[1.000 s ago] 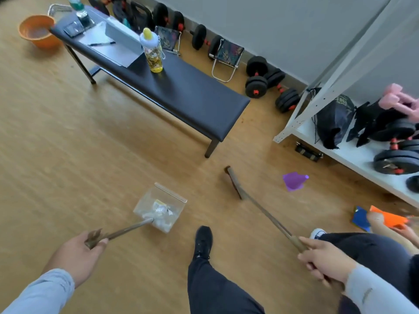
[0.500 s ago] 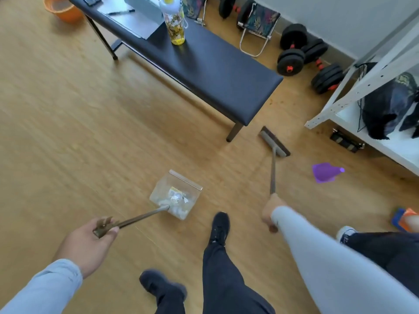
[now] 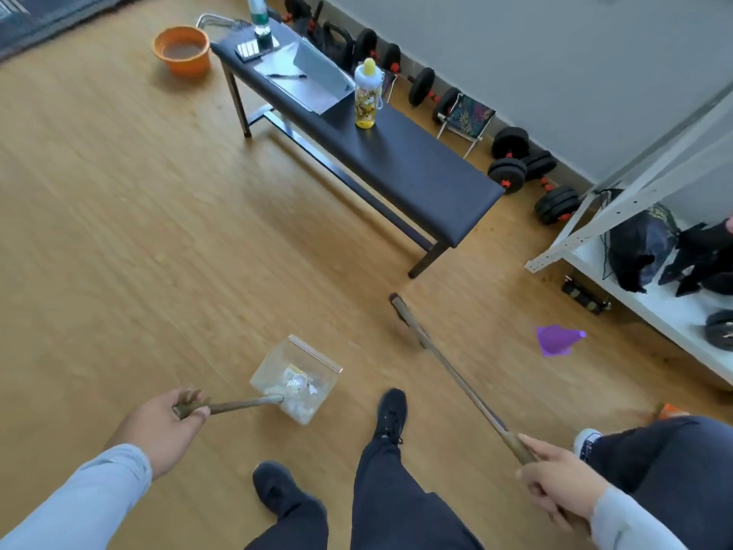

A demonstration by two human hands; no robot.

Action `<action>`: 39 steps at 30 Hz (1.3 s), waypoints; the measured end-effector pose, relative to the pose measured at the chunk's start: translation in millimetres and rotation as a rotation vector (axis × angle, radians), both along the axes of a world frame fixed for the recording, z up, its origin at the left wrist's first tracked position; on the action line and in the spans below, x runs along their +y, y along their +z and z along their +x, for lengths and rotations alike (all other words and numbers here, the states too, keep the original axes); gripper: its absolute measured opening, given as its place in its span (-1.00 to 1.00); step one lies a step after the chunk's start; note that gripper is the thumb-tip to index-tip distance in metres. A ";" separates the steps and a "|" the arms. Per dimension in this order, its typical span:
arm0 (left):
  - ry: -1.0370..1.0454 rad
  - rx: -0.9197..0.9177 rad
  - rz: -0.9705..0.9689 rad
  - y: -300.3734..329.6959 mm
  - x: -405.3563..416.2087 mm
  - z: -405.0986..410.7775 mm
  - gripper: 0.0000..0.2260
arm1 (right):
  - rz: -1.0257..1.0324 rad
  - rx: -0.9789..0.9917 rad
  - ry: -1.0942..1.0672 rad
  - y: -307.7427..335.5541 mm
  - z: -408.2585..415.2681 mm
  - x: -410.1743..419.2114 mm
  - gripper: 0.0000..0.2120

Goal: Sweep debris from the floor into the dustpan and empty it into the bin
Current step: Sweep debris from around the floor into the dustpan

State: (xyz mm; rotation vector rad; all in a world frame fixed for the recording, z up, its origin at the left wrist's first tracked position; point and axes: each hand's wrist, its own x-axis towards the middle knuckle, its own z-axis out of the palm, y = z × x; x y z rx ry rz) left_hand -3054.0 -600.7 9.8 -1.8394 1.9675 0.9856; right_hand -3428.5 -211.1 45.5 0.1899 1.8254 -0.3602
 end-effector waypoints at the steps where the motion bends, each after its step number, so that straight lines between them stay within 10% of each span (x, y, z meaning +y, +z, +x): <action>1: 0.007 0.005 -0.006 -1.2 -0.9 12.7 -0.79 | 0.031 0.018 -0.013 -1.0 6.2 0.4 -0.32; 7: 0.006 -0.015 -0.013 -7.4 3.7 81.7 -0.82 | 0.112 0.121 -0.054 -84.1 39.1 -66.7 -0.89; 18: 0.056 -0.041 -0.017 13.6 -10.0 169.2 -0.86 | 0.006 -0.079 0.290 -103.1 230.0 -234.4 -0.88; 26: 0.113 0.035 -0.033 30.5 -39.6 204.0 -0.87 | -0.092 -0.070 -0.093 -42.6 170.5 -221.7 -0.53; 39: 0.243 -0.001 -0.063 16.4 -136.8 175.3 -0.92 | -0.008 -0.005 -0.256 -55.2 84.3 -340.9 -0.87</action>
